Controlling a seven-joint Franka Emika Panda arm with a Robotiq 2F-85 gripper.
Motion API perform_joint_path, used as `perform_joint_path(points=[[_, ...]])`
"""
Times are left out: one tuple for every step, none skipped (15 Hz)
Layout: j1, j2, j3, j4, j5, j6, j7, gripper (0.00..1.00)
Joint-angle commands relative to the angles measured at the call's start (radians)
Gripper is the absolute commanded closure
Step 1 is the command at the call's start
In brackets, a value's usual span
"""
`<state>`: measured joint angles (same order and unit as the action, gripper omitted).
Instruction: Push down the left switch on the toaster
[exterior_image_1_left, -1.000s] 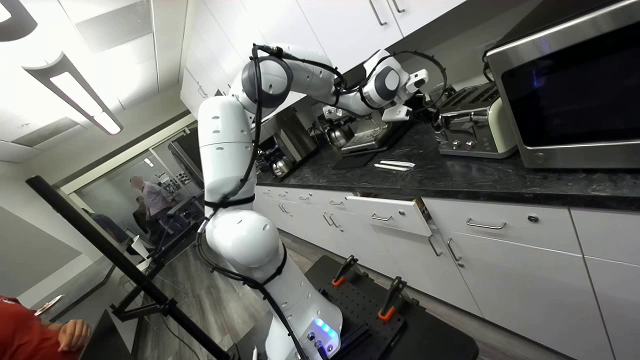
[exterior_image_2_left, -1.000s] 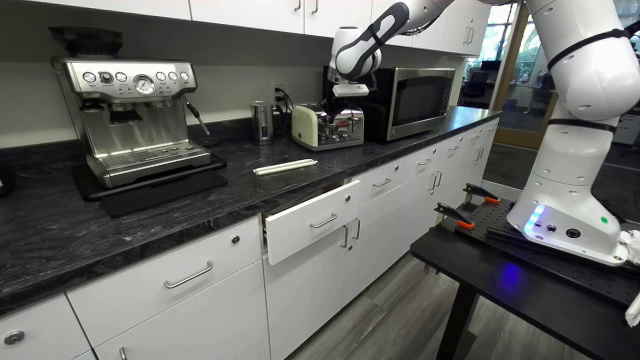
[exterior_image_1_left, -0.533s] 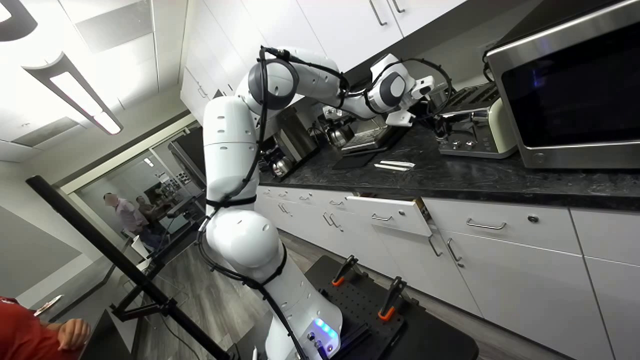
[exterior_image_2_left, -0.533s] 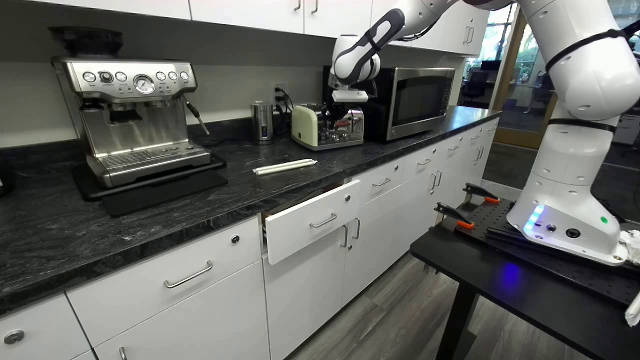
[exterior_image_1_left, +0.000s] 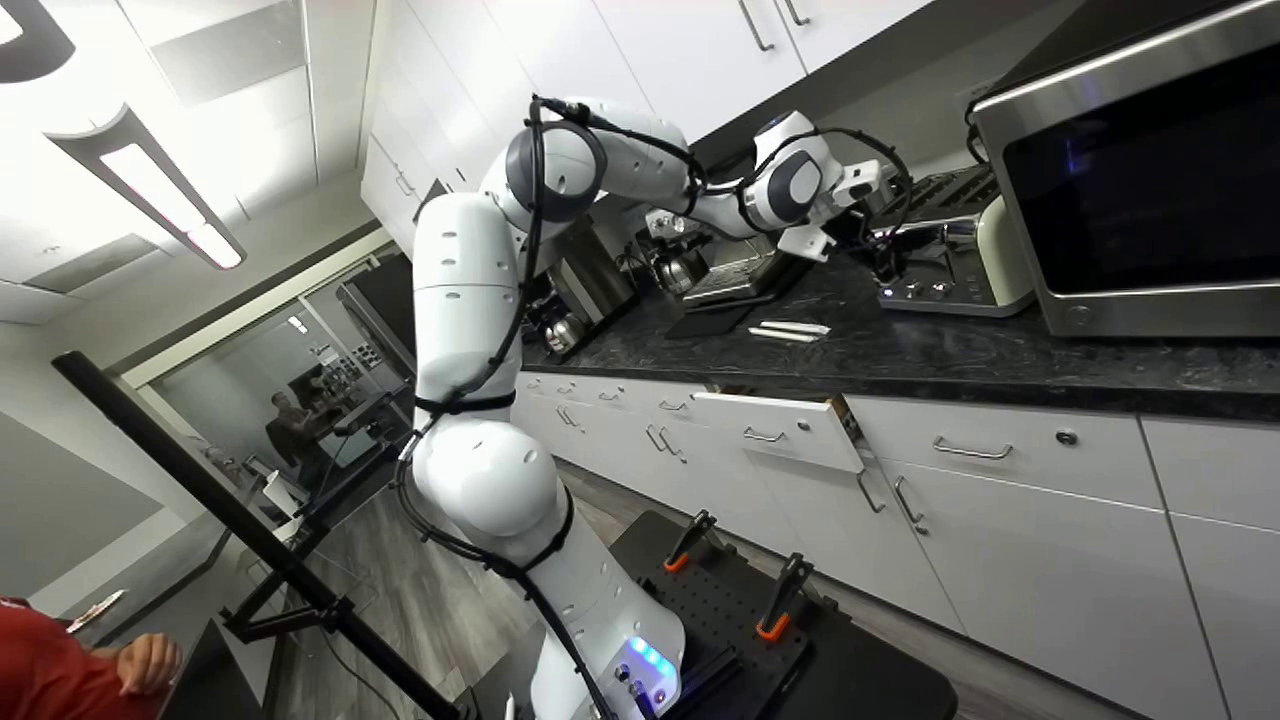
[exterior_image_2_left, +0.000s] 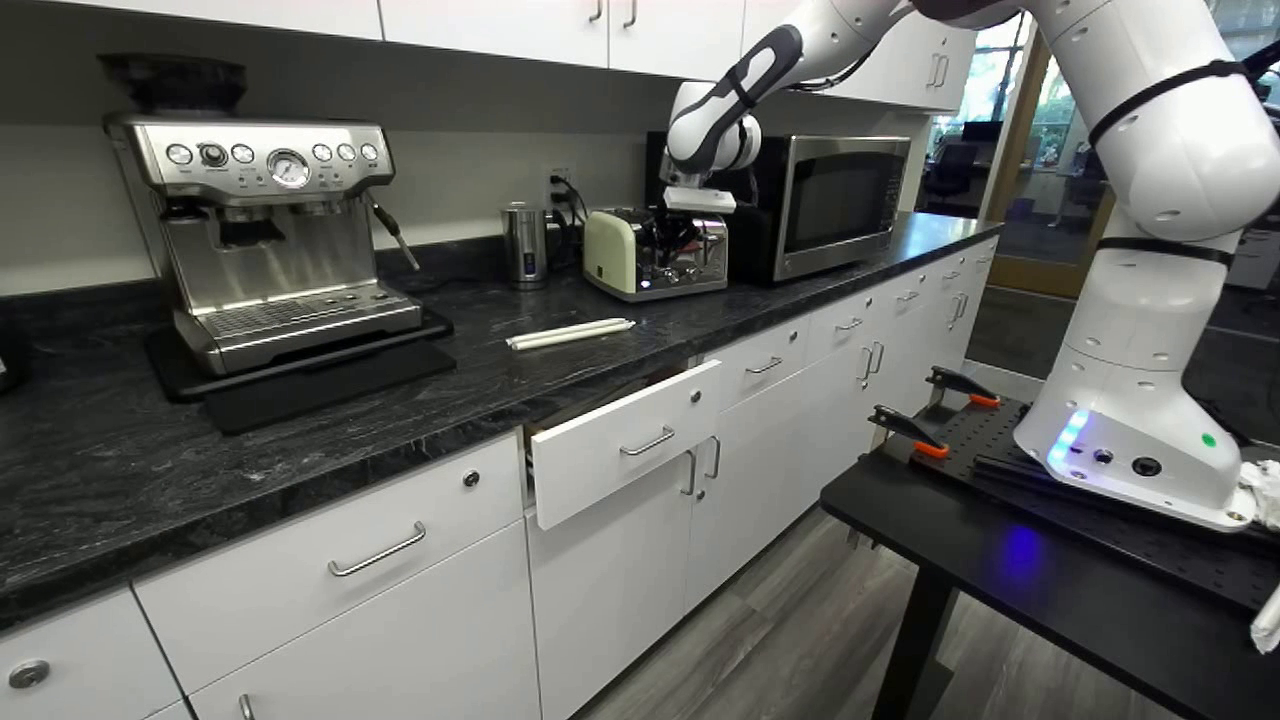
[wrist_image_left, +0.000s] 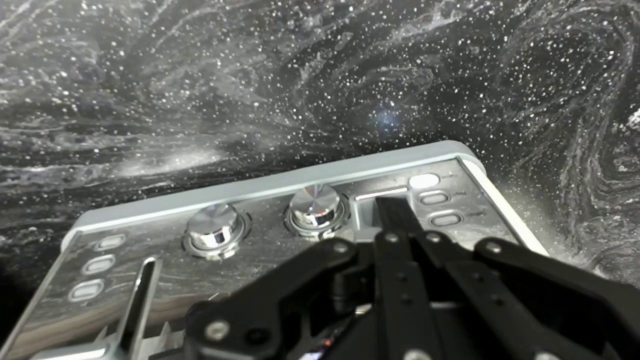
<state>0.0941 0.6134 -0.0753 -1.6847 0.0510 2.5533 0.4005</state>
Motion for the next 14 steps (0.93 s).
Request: perform_joint_path(points=[[-0.02, 0.075, -0.01, 0.042, 0.031, -0.004, 0.015, 1.0], [-0.019, 0.075, -0.011, 0.041, 0.037, -0.001, 0.018, 1.0], [-0.012, 0.066, -0.018, 0.034, 0.035, 0.012, 0.026, 1.0], [-0.007, 0.046, -0.021, 0.02, 0.035, 0.024, 0.031, 1.0], [0.01, -0.012, -0.03, -0.025, 0.02, 0.046, 0.04, 1.0], [0.023, -0.056, -0.037, -0.062, 0.008, 0.057, 0.048, 1.0], [0.036, -0.121, -0.044, -0.117, -0.005, 0.065, 0.049, 1.0], [0.059, -0.165, -0.068, -0.157, -0.035, 0.072, 0.066, 1.0], [0.088, -0.223, -0.096, -0.206, -0.079, 0.068, 0.093, 1.0], [0.11, -0.26, -0.12, -0.232, -0.124, 0.073, 0.122, 1.0], [0.108, -0.307, -0.109, -0.258, -0.139, 0.061, 0.115, 1.0], [0.117, -0.357, -0.11, -0.287, -0.168, 0.051, 0.124, 1.0], [0.112, -0.41, -0.092, -0.316, -0.178, 0.034, 0.11, 1.0], [0.108, -0.459, -0.076, -0.342, -0.19, 0.022, 0.105, 1.0]])
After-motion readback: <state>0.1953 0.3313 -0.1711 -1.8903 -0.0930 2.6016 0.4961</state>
